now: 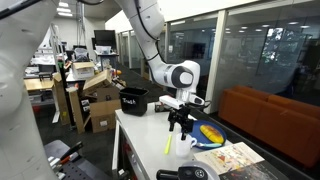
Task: Move the white cup to the left
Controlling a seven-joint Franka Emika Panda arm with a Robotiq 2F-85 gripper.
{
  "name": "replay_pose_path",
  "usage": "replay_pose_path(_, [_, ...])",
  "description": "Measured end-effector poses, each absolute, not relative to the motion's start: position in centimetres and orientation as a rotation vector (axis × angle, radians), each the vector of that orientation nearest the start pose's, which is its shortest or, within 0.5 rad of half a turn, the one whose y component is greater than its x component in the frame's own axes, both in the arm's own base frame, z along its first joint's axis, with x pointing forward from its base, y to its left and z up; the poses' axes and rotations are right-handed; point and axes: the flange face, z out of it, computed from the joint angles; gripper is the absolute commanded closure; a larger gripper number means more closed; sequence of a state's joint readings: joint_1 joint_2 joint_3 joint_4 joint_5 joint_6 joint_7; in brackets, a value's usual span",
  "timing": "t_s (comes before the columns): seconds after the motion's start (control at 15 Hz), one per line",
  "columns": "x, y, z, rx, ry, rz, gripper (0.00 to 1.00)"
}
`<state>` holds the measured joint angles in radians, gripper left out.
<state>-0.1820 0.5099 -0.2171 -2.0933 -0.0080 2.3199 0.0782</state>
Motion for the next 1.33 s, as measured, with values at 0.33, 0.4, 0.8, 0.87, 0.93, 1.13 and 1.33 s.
replay_pose_path(0.33, [50.4, -21.7, 15.1, -3.092, 0.72, 0.482, 0.0])
replay_pose_path(0.4, [50.4, -21.7, 14.8, -3.093, 0.72, 0.487, 0.0])
replay_pose_path(0.8, [50.5, -21.7, 13.9, -3.094, 0.714, 0.5, 0.39])
replay_pose_path(0.87, [50.5, -21.7, 13.9, -3.095, 0.714, 0.499, 0.47])
replay_pose_path(0.93, [50.5, -21.7, 13.9, -3.095, 0.713, 0.498, 0.54])
replay_pose_path(1.13, [50.6, -21.6, 14.0, -3.096, 0.712, 0.496, 0.76])
replay_pose_path(1.33, [50.7, -21.5, 13.9, -3.096, 0.708, 0.495, 0.96])
